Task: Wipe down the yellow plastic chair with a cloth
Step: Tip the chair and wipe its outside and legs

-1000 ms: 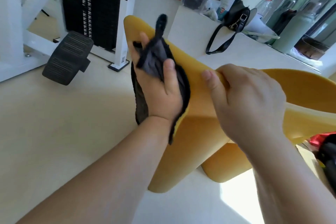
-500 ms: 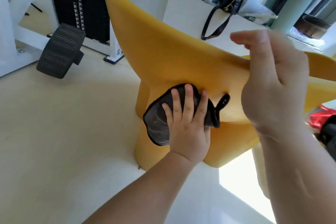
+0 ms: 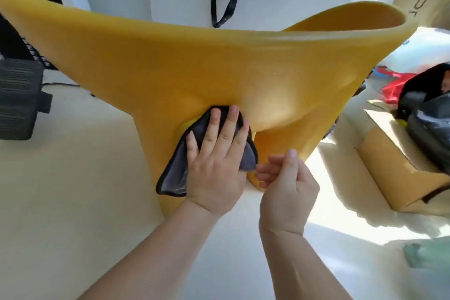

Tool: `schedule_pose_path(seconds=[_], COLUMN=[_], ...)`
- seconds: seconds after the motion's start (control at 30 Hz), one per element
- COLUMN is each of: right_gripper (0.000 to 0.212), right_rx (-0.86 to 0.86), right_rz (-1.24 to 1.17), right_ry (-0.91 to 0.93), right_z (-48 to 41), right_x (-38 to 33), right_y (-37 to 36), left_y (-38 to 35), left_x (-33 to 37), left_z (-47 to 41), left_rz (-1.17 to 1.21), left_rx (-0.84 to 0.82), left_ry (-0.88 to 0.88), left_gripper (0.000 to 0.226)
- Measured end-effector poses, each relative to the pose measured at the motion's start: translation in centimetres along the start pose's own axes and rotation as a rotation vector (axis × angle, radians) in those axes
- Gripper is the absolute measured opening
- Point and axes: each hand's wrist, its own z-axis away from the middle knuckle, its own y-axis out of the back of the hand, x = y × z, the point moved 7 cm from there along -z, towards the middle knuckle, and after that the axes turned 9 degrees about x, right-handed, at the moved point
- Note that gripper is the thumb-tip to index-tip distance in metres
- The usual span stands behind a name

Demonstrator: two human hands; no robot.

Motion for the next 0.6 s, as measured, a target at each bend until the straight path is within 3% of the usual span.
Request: schedule_pose_path(seconds=[0.13,0.27,0.43,0.6], right_gripper=[0.042,0.047,0.017,0.019], right_rx=[-0.129,-0.315,-0.265,-0.141], right_rz=[-0.025,-0.103,0.008,0.142], right_ry=[-0.088,-0.05,-0.1,-0.133], right_z=[0.8,0.7,-1.3,-2.6], right_x=[2.4,2.1,4.0,5.3], right_y=[-1.2,-3.1,-3.0,-1.4], left_y=[1.0,2.0,1.4,0.3], left_x=[0.5,1.4,2.0,3.6], left_z=[-0.6,-1.8,-1.5,-0.4], left_rz=[-0.067,-0.116,-0.14,-0.06], left_rx=[0.076,0.147,0.056,-0.108], left_ry=[-0.034,-0.052,-0.094,-0.123], left_gripper=[0.053,0.045,0.05,0.052])
